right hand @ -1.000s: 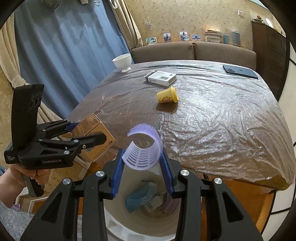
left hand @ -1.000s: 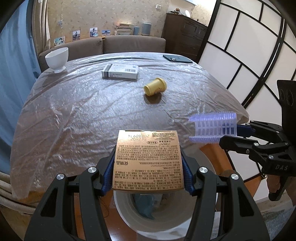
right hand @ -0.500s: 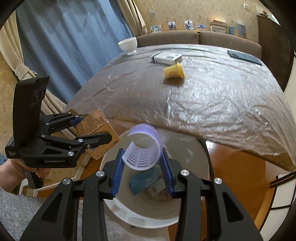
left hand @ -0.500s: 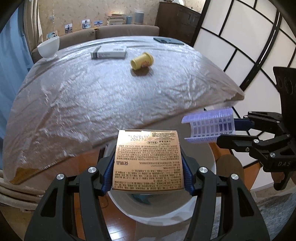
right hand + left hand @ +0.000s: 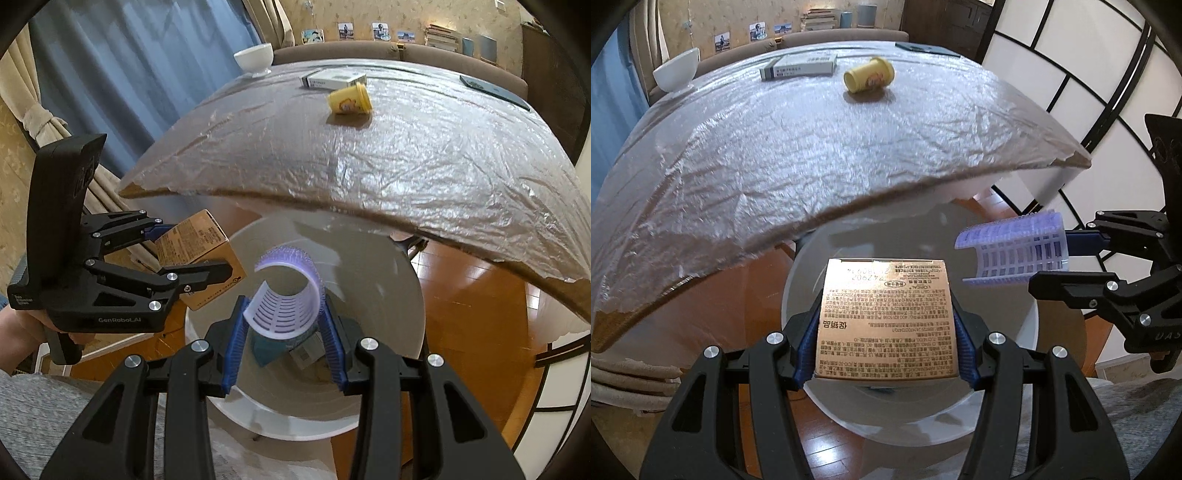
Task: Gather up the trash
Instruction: 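Hold the brown box and purple roller above the bin opening with both tools, then open the right tool to drop the roller into the bin while the left tool holds the box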
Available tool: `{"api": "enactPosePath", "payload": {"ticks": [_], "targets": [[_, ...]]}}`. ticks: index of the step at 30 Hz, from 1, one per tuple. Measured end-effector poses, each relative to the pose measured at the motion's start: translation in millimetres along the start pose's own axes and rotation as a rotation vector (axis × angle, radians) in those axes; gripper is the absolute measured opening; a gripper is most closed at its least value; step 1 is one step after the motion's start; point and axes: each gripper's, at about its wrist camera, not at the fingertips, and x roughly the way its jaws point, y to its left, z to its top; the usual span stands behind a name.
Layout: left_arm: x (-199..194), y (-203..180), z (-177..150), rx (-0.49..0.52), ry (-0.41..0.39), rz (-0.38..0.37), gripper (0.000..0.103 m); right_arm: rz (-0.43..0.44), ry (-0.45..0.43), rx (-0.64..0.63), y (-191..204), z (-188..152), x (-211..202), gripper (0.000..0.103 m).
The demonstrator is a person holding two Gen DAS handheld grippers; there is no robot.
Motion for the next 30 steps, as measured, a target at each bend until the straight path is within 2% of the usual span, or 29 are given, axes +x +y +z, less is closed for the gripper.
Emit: {"api": "enactPosePath", "payload": {"ticks": [23,30], "targets": [[55,5,-24,0.03,0.083,0.054,0.06,-0.052,0.084,0.009,-16,-10,50,0.038],[69,2,-12,0.034,0.102,0.058,0.06,-0.061,0.099,0.01,-22,-10,62,0.038]]}}
